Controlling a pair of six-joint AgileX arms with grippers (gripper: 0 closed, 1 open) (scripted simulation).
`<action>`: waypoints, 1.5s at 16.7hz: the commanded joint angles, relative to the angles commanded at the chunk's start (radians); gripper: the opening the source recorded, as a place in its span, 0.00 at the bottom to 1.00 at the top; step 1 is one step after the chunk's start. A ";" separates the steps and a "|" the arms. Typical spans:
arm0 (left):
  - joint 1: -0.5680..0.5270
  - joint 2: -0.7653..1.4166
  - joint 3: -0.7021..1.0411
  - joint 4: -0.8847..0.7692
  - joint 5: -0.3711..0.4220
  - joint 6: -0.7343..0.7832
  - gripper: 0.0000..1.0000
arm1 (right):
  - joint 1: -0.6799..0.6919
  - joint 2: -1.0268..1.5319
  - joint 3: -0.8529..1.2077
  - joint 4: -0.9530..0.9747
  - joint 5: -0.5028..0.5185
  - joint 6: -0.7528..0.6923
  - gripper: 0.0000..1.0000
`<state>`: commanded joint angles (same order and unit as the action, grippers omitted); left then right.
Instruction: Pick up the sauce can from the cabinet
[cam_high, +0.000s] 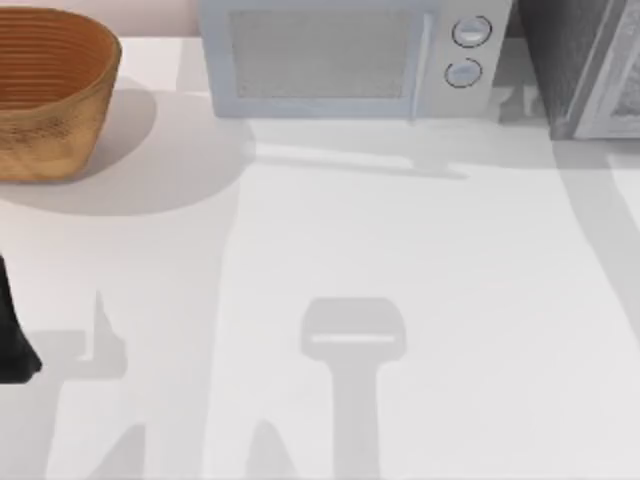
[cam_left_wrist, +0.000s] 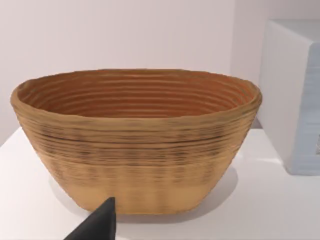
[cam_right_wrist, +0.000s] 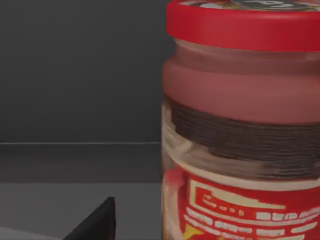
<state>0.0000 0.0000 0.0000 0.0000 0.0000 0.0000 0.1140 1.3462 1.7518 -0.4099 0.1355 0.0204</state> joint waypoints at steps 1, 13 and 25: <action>0.000 0.000 0.000 0.000 0.000 0.000 1.00 | -0.003 0.020 0.016 0.003 -0.002 0.000 1.00; 0.000 0.000 0.000 0.000 0.000 0.000 1.00 | -0.029 0.195 0.159 0.035 -0.025 0.001 0.92; 0.000 0.000 0.000 0.000 0.000 0.000 1.00 | -0.029 0.195 0.159 0.035 -0.025 0.001 0.02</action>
<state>0.0000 0.0000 0.0000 0.0000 0.0000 0.0000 0.0848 1.5409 1.9105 -0.3746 0.1102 0.0210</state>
